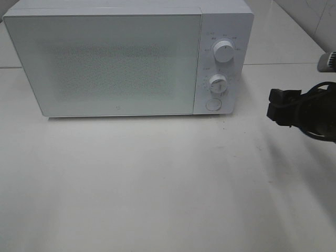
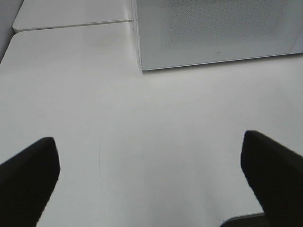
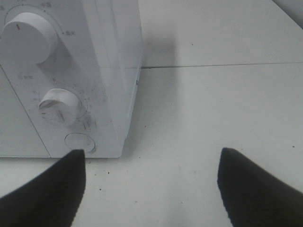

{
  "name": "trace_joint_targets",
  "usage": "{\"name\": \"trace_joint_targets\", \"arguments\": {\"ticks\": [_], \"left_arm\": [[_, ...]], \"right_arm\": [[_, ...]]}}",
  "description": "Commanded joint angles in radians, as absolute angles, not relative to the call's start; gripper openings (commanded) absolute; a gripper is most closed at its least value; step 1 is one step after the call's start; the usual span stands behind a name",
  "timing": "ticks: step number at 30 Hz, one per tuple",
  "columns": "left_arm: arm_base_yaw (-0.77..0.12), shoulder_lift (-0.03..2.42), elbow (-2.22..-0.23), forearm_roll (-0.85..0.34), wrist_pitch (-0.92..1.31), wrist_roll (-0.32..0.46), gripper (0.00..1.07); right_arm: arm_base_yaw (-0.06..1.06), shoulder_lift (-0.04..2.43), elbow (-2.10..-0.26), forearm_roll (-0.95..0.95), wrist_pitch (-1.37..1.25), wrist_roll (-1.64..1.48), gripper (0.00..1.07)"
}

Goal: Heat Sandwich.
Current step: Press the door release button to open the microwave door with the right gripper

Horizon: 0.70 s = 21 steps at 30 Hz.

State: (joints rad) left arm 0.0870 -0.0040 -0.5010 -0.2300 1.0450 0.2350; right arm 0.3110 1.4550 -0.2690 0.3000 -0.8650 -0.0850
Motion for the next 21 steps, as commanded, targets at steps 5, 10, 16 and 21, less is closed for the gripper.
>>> {"name": "trace_joint_targets", "arguments": {"ticks": [5, 10, 16, 21], "left_arm": [[0.087, -0.031, -0.499, -0.236, 1.039, 0.228, 1.01], [0.087, -0.031, -0.499, -0.236, 1.039, 0.228, 1.01], [0.087, -0.031, -0.499, -0.236, 1.039, 0.228, 1.01], [0.087, -0.031, -0.499, -0.236, 1.039, 0.228, 1.01]], "right_arm": [[0.482, 1.572, -0.269, 0.474, -1.047, -0.182, 0.75], [0.594, 1.653, -0.273, 0.597, -1.113, -0.186, 0.75], [0.716, 1.738, -0.323, 0.720, -1.122, -0.186, 0.75], [0.773, 1.777, -0.363, 0.748, -1.126, -0.187, 0.75]]}}
